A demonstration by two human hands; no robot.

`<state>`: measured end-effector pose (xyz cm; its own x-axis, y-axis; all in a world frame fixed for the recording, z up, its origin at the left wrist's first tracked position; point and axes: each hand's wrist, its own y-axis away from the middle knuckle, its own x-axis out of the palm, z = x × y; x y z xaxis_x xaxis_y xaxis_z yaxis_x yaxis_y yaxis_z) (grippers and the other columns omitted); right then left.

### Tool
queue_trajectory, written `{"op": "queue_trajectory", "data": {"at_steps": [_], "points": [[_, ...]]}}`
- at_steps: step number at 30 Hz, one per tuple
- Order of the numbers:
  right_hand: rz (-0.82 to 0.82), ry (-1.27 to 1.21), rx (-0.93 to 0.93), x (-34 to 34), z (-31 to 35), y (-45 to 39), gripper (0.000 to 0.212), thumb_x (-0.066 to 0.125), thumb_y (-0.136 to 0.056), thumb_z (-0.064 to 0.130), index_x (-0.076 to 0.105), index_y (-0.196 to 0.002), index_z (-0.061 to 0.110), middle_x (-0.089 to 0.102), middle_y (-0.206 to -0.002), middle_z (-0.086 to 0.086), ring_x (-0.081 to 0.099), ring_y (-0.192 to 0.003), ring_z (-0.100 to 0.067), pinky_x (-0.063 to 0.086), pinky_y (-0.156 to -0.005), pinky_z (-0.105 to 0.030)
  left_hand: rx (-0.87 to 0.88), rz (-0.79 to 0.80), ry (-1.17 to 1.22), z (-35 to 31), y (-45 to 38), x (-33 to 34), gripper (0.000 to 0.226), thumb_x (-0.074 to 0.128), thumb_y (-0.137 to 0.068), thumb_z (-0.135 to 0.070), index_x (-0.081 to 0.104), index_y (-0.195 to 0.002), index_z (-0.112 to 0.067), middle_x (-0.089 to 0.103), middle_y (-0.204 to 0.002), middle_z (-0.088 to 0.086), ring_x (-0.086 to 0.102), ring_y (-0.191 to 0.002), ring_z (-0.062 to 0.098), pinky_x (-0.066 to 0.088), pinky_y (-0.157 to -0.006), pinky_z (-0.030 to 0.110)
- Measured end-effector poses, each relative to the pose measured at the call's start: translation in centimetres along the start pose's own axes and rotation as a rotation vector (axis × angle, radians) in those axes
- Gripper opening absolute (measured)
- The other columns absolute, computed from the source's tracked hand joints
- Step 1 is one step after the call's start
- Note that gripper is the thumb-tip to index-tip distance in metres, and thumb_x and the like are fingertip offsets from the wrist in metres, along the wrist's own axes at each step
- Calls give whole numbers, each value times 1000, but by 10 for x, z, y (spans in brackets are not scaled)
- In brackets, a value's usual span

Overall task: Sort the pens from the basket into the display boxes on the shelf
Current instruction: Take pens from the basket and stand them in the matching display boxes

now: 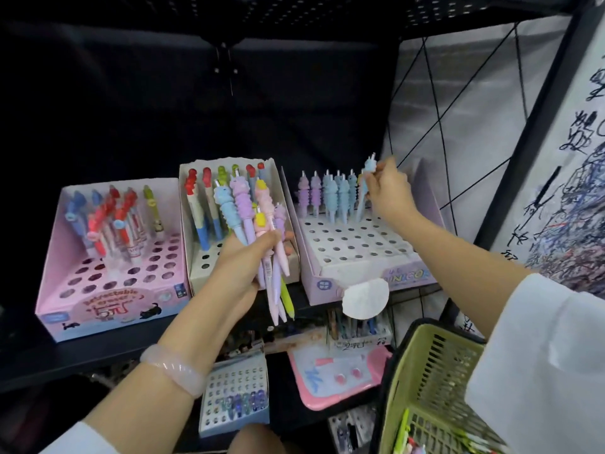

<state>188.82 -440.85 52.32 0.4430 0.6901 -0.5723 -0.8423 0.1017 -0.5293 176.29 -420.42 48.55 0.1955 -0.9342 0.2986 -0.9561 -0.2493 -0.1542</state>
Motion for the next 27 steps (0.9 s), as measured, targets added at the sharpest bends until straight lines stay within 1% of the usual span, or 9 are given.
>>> {"op": "queue_trajectory", "data": {"at_steps": [6,10,14,17,19,21,22,25,27], "points": [[54,-2,44,5,-7,-12,25,47,-96,20,44,-109,0,60,-91,-18,61,-87,-35,51,-79,-48,-58,92,52,9,-6,-1,13,54,-90,-4,62,-97,-11,74,-81,2,69,-72,10,54,-62,21],[199,-31,123,5,-11,-24,27,47,-96,20,42,-112,-1,60,-102,-25,62,-93,-38,51,-84,-52,-72,108,96,12,-3,1,14,55,-89,-3,61,-97,-12,74,-81,4,70,-70,13,53,-59,20],[325,108,38,20,-21,-13,21,46,-96,17,45,-105,-2,52,-98,-18,46,-110,-32,37,-90,-31,-75,116,116,13,-1,0,14,55,-89,-3,61,-98,-11,74,-81,4,69,-69,13,53,-59,20],[296,57,38,24,-30,-5,10,46,-96,15,46,-98,6,59,-102,-24,48,-114,-33,35,-97,-30,-68,135,119,14,1,-3,14,54,-89,-3,62,-97,-12,74,-83,5,69,-72,14,53,-60,21],[324,-54,95,19,-29,-2,9,47,-96,15,47,-101,7,61,-103,-28,57,-106,-38,49,-90,-38,-70,135,116,14,0,-4,14,54,-89,-4,62,-97,-12,74,-84,6,69,-72,14,53,-60,21],[357,-127,137,13,-25,3,13,47,-96,14,49,-106,5,61,-107,-28,62,-98,-36,53,-75,-29,-79,124,106,15,0,-4,13,55,-89,-4,63,-95,-12,74,-84,6,70,-71,15,54,-60,22],[357,-86,128,11,-24,5,16,48,-96,14,50,-109,5,62,-109,-25,62,-98,-34,52,-74,-27,-83,120,102,15,0,-4,12,55,-89,-4,63,-94,-11,74,-84,6,70,-71,15,54,-60,22],[123,77,40,5,-11,15,22,50,-93,13,55,-113,5,63,-105,-12,56,-88,-22,42,-75,-27,-86,124,93,16,1,-2,12,54,-89,-4,64,-93,-9,74,-83,6,70,-69,14,53,-58,22],[9,-37,-28,3,9,27,13,51,-92,15,59,-102,10,62,-91,-1,54,-78,-13,39,-70,-22,-83,129,99,15,1,-1,12,53,-89,-3,63,-93,-9,74,-82,5,70,-69,14,53,-58,22]]}}
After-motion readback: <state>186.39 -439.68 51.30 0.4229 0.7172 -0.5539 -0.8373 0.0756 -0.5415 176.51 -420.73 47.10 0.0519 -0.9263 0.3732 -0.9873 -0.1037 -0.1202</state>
